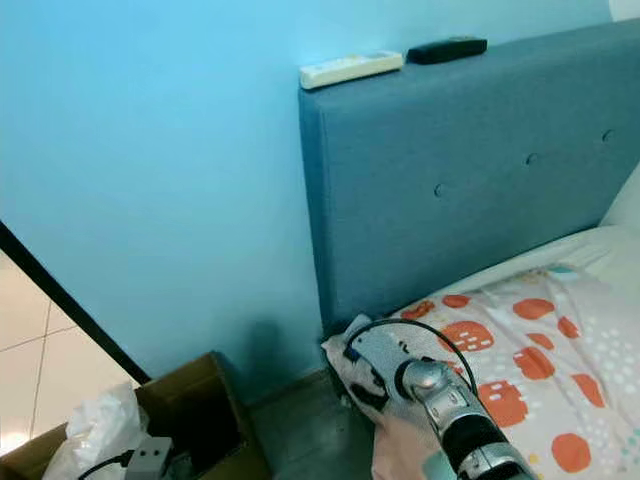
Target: Clean up the room
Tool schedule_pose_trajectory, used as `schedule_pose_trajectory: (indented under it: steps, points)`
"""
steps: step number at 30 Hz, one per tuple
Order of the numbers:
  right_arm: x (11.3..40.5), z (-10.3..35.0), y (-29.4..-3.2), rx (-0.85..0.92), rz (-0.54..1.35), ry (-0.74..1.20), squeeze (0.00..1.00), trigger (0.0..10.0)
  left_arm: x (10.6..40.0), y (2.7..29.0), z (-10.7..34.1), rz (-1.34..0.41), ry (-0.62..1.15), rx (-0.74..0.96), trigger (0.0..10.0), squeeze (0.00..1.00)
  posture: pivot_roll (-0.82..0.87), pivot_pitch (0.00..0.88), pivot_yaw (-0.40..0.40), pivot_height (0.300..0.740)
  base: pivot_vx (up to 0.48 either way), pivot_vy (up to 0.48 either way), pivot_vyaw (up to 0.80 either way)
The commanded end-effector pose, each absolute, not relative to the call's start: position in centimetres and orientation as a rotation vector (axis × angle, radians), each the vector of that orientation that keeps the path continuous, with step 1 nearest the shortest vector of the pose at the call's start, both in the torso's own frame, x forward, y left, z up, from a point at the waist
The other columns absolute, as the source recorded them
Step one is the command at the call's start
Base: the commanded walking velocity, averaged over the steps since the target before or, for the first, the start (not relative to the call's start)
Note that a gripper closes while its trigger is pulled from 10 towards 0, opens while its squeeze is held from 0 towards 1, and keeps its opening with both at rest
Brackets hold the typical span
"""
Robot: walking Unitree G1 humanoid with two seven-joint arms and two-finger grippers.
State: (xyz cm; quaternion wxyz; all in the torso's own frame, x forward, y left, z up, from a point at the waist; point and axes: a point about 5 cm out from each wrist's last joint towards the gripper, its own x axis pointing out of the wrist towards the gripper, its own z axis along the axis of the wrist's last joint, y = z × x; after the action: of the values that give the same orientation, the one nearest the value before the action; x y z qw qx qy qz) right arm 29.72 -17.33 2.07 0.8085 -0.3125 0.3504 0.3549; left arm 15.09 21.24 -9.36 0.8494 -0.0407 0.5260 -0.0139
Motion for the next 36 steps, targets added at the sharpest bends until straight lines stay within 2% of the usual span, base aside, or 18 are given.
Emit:
schedule_pose_trajectory:
  steps: [1,4,5,8,14,30,36]
  points:
    - [29.2,1.6,-17.9,-0.730,0.763,0.826,0.00,10.0,14.5,21.2,-9.6,-0.034,1.134,-0.084,10.0,0.00,0.04,0.071,0.009,0.637,0.000,0.000,0.00]
    - [29.3,1.7,-18.3,-0.754,0.744,0.845,0.00,10.0,14.4,21.2,-9.6,-0.036,1.135,-0.085,10.0,0.00,0.04,0.071,0.008,0.637,0.000,0.000,0.00]
    - [30.6,2.8,-17.7,-0.593,0.652,0.787,0.00,10.0,14.4,21.0,-9.7,-0.041,1.136,-0.089,10.0,0.00,0.04,0.071,0.005,0.637,0.000,0.000,0.00]
    - [31.5,3.4,-17.3,-0.504,0.584,0.725,0.00,10.0,14.4,20.8,-9.7,-0.044,1.136,-0.091,10.0,0.00,0.04,0.070,0.005,0.647,0.000,0.000,0.00]
    - [31.6,3.6,-17.0,-0.470,0.553,0.686,0.00,10.0,14.6,20.7,-9.7,-0.054,1.136,-0.082,10.0,0.00,0.04,0.064,0.007,0.662,0.000,0.000,0.00]
    - [32.0,4.0,-16.2,-0.369,0.492,0.592,0.00,10.0,15.2,20.7,-9.4,-0.102,1.125,-0.028,10.0,0.00,0.04,0.038,0.017,0.737,0.000,0.000,0.00]
    - [32.3,4.1,-16.3,-0.415,0.457,0.561,0.00,10.0,15.5,20.7,-9.3,-0.096,1.112,-0.035,10.0,0.00,0.04,0.028,0.019,0.740,0.000,0.000,0.00]
